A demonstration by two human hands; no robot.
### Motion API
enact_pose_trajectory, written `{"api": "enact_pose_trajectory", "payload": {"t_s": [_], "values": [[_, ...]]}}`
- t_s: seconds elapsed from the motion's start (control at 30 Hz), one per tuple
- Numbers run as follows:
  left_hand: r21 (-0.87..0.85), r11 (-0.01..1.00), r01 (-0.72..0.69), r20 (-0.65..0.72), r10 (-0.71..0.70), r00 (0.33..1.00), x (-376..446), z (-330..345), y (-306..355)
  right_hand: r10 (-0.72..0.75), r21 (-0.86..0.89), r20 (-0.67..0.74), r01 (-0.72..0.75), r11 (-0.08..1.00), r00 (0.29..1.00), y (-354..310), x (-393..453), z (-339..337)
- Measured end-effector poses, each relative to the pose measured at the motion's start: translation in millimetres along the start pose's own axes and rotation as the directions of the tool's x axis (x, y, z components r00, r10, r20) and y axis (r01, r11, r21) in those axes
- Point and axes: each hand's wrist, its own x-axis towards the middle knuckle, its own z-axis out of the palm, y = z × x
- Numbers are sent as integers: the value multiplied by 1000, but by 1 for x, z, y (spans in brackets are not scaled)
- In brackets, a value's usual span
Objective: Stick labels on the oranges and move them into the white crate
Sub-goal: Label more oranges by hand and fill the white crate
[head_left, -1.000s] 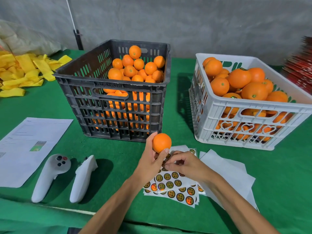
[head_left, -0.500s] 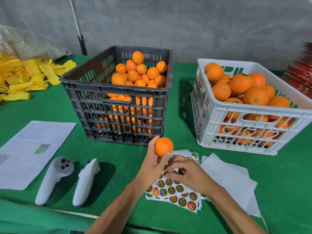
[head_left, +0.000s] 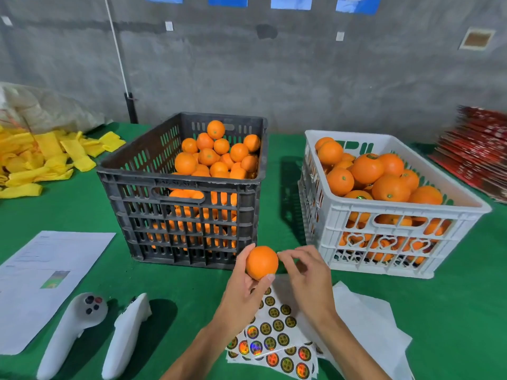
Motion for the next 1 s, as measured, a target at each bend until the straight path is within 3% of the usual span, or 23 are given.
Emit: {"api": "enact_pose_trajectory", "payload": {"t_s": [0.13,0.23,0.3,0.37,0.5,0.63,0.77,1.0], "values": [[-32,994,-108,-6,108,994,24,4,35,-70,132,55,62,989,996,-29,10,-21],[61,972,-227,-66,231,971,42,19,67,-34,111,94,23,994,995,-54,17,-33],[171,929,-330,-135,354,926,54,38,93,16,91,24,-18,996,1000,-75,27,-38],[158,896,-414,-129,435,891,67,57,123,13,46,-150,-6,999,989,-94,46,-49],[273,839,-471,43,478,877,113,79,179,-140,-243,-289,69,968,947,-111,102,-98],[476,708,-521,235,469,852,158,77,231,-248,-577,-349,1,817,904,-100,164,-147],[663,597,-450,191,447,874,204,33,251,-210,-779,-306,-117,616,929,-90,213,-171],[789,575,-216,29,316,948,260,-74,215,-281,-641,-103,153,752,954,-125,245,-83]]}}
